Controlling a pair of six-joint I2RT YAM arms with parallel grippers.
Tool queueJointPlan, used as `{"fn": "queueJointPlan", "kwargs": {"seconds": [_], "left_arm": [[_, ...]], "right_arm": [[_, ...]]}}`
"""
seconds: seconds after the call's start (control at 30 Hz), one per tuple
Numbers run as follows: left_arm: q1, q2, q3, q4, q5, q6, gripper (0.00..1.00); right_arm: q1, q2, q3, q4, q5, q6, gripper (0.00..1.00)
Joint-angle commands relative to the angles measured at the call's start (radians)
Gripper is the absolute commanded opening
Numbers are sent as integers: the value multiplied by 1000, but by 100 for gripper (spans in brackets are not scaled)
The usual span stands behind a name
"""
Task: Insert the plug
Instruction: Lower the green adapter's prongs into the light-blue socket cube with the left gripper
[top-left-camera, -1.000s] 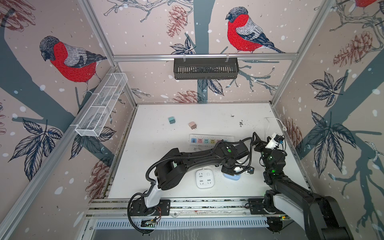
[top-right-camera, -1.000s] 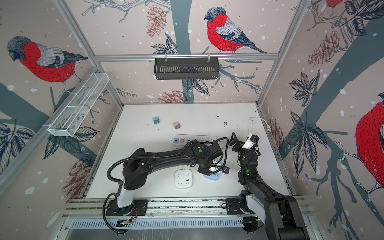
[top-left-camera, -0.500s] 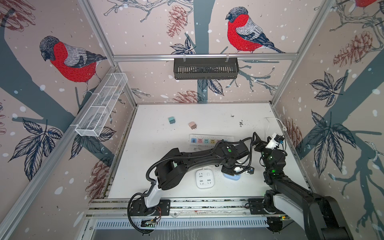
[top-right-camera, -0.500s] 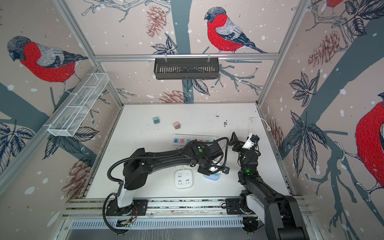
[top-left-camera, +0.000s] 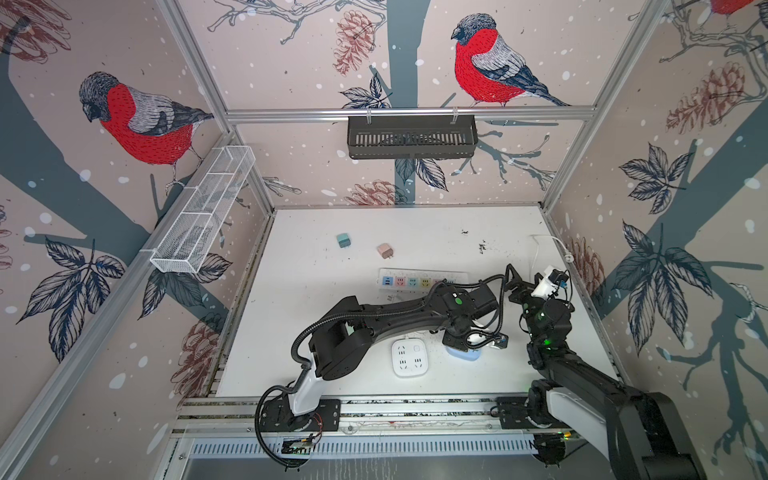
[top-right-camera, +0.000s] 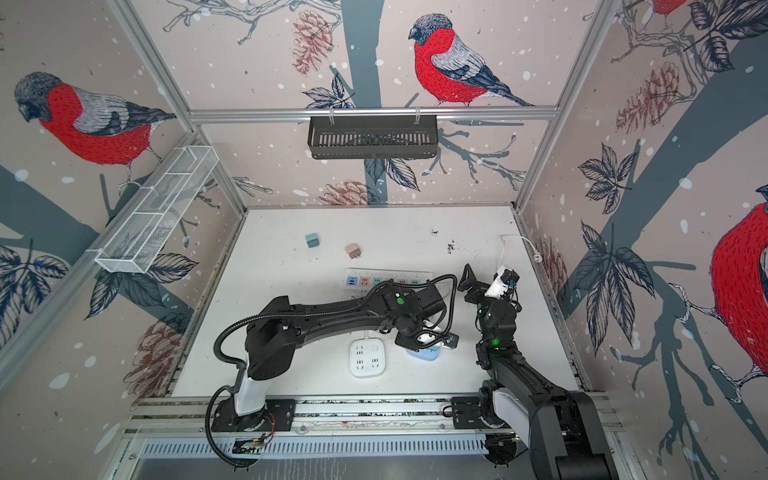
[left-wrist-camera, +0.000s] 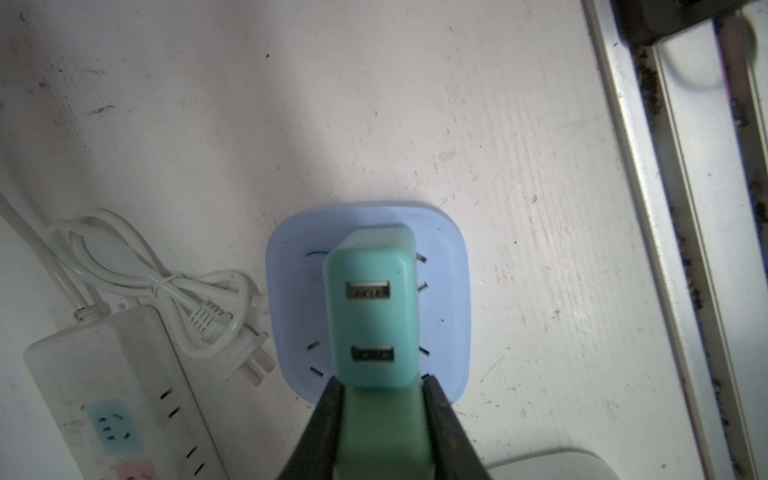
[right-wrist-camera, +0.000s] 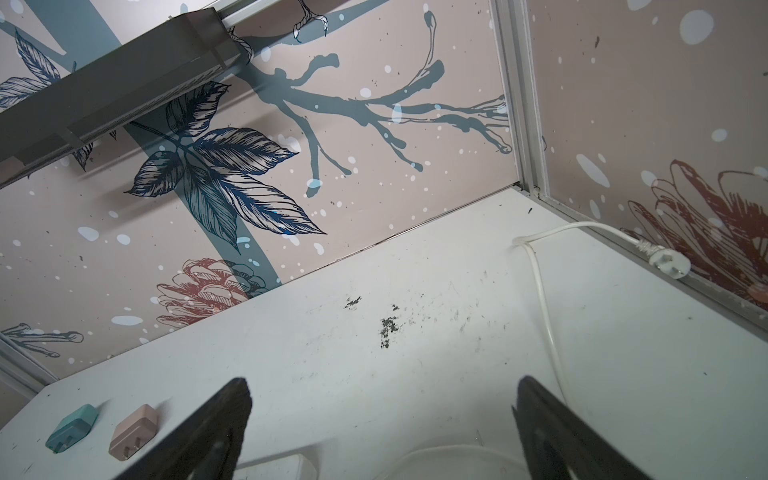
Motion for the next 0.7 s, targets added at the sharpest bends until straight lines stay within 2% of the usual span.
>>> {"fn": "queueJointPlan", "kwargs": {"seconds": [0.0, 0.33, 0.67], "left_arm": [[3, -4, -9, -82, 45, 2, 0], [8, 7, -11, -77, 65, 8, 0], [60, 42, -9, -65, 134, 5, 0]], "right_arm": [[-2, 1, 6, 15, -3, 12, 100], [-2, 1, 6, 15, -6, 15, 100], [-4, 2, 9, 13, -6, 15, 100]]}}
